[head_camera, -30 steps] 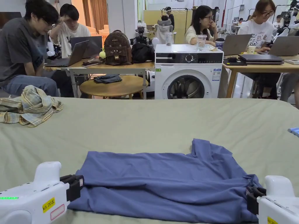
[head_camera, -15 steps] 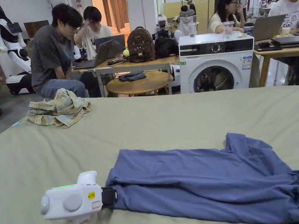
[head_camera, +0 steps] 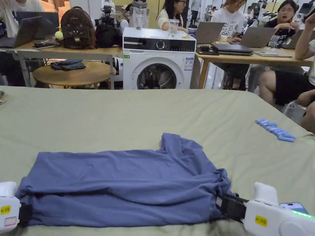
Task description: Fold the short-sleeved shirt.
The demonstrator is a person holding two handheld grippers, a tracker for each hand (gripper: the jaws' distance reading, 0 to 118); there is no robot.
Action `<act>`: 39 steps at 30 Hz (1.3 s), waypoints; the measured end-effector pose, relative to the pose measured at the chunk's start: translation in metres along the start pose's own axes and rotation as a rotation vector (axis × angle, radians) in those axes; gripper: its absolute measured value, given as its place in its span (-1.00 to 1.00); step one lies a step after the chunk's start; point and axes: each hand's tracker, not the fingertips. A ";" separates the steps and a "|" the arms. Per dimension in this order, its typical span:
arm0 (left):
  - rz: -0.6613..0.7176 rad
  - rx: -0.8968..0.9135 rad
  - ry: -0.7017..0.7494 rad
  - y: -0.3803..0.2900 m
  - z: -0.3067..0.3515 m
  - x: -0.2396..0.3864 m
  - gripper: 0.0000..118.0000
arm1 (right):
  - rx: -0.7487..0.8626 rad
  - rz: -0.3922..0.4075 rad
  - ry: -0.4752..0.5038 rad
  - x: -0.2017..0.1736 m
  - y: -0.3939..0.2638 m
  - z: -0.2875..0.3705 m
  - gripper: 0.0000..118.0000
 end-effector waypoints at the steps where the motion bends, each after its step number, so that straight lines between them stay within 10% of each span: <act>1: -0.007 0.000 0.006 -0.001 0.000 0.003 -0.96 | -0.021 -0.020 -0.018 0.001 0.001 -0.014 0.26; 7: -0.008 0.005 0.005 -0.002 0.004 0.002 -0.96 | -0.066 -0.024 -0.044 0.001 0.003 -0.035 -0.87; 16: 0.088 0.162 -0.140 -0.045 0.102 -0.030 -0.99 | -0.014 0.136 -0.120 -0.021 0.008 0.013 -0.88; 29: 0.141 0.106 -0.127 -0.159 0.152 -0.052 -0.99 | -0.113 0.150 -0.050 0.000 -0.064 0.082 -0.86; 33: 0.127 0.165 -0.055 -0.156 0.154 -0.048 -0.35 | -0.042 0.228 -0.109 -0.005 -0.064 0.090 -0.15; 39: -0.016 0.402 -0.082 -0.139 0.187 -0.022 -0.35 | 0.147 0.268 -0.036 -0.031 -0.049 0.123 -0.15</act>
